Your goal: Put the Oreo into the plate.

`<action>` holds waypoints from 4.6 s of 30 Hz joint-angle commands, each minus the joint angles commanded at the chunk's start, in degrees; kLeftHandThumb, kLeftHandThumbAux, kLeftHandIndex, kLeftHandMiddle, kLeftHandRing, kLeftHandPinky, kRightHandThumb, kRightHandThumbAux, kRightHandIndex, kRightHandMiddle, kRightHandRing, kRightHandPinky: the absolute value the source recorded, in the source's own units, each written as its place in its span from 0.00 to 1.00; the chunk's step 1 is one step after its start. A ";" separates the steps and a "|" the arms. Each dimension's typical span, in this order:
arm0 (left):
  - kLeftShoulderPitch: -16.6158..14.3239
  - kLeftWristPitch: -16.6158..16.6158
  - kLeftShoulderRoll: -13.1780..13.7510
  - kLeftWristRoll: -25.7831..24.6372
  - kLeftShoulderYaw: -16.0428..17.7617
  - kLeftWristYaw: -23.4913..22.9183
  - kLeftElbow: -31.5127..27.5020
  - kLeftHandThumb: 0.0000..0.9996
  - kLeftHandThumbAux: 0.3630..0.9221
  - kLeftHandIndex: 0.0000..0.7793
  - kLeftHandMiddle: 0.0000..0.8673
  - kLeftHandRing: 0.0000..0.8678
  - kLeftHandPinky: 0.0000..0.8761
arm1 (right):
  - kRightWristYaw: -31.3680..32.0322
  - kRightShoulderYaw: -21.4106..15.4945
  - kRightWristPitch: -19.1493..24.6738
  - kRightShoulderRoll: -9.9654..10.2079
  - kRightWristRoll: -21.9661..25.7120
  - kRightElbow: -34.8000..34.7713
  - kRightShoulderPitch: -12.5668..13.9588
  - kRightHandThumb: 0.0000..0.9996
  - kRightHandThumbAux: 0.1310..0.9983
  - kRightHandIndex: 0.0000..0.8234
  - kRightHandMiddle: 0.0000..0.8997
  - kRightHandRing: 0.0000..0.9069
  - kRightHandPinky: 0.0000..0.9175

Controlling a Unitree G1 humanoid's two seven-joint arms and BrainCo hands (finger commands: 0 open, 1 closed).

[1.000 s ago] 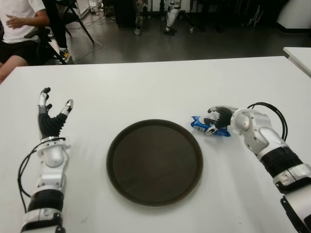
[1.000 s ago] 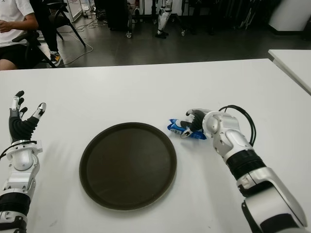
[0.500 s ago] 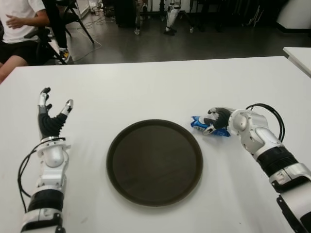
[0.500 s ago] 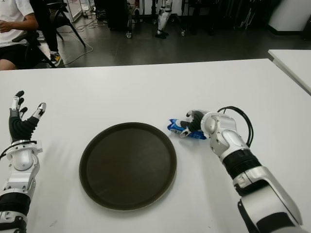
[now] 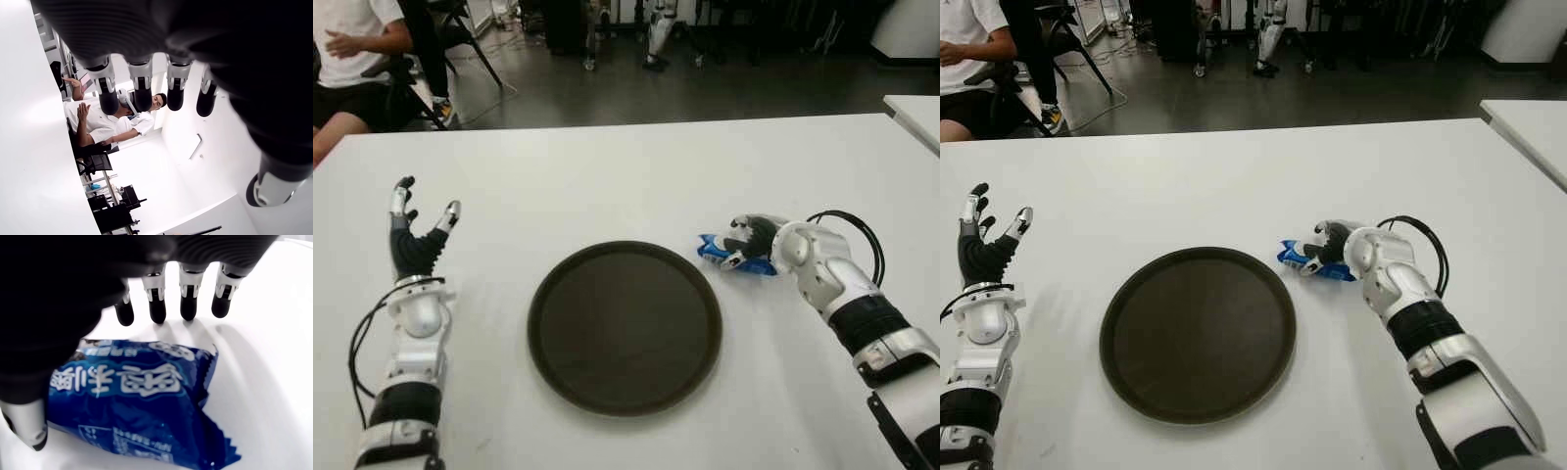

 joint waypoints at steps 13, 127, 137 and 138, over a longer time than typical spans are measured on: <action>0.07 0.10 -0.02 0.01 -0.01 0.00 -0.24 0.00 0.42 0.02 0.00 0.00 0.00 | -4.75 0.44 -4.07 -0.52 -0.81 1.80 0.29 0.05 0.66 0.22 0.22 0.16 0.04; -0.59 -0.07 -0.15 0.19 -0.21 0.30 0.81 0.00 0.42 0.02 0.00 0.00 0.00 | -32.34 -9.14 -18.59 19.69 15.30 -21.19 15.18 0.71 0.67 0.54 0.92 0.92 0.90; -0.62 -0.13 -0.34 0.34 -0.37 0.54 0.93 0.00 0.42 0.02 0.00 0.00 0.00 | -25.30 -5.85 -17.29 19.60 15.44 -26.51 16.16 0.71 0.67 0.54 0.92 0.91 0.89; -0.62 -0.13 -0.35 0.35 -0.38 0.55 0.94 0.00 0.42 0.02 0.00 0.00 0.00 | -24.42 -5.23 -17.47 19.53 15.40 -26.51 16.16 0.71 0.67 0.54 0.92 0.91 0.89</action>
